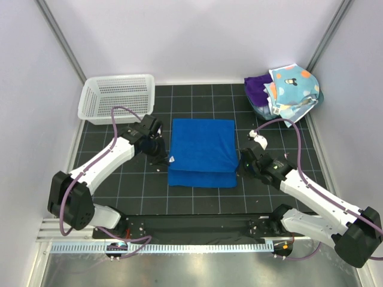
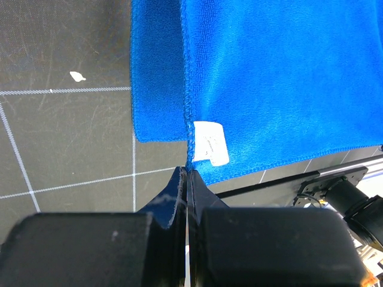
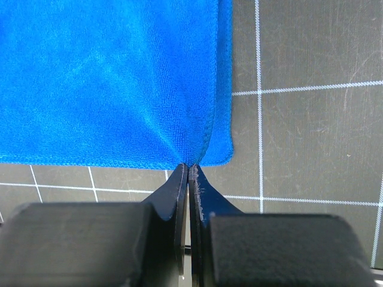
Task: Fold and stack the towels
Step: Fold the towel
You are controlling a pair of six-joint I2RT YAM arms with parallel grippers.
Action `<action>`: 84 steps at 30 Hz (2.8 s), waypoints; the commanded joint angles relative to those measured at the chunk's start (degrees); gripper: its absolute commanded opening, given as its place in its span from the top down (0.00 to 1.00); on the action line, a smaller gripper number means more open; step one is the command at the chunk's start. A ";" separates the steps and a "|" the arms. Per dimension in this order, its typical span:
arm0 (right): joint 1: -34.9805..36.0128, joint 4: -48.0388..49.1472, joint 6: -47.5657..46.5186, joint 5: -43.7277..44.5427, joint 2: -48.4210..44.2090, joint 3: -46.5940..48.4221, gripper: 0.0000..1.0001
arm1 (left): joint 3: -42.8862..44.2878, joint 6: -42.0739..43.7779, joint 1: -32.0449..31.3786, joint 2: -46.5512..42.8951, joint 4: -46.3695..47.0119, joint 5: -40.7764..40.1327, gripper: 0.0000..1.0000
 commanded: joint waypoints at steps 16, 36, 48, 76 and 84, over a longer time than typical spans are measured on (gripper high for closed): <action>2.65 0.70 3.17 1.79 -0.97 -0.97 0.94 | -5.30 -1.45 0.21 -2.58 2.61 1.95 1.00; 2.65 11.34 4.22 -1.99 8.26 -13.02 0.80 | -16.12 -1.72 -0.14 9.11 13.52 4.50 0.95; 1.69 1.59 -0.87 1.26 3.42 -1.96 0.52 | -1.37 4.86 0.65 4.98 -1.41 -0.77 0.54; -20.73 14.16 -21.96 -0.67 58.79 47.17 0.56 | 48.30 25.97 6.89 51.39 4.90 -17.90 0.52; -20.99 12.75 -23.81 1.88 66.08 50.70 0.56 | 49.09 24.65 7.07 54.38 5.43 -21.42 0.52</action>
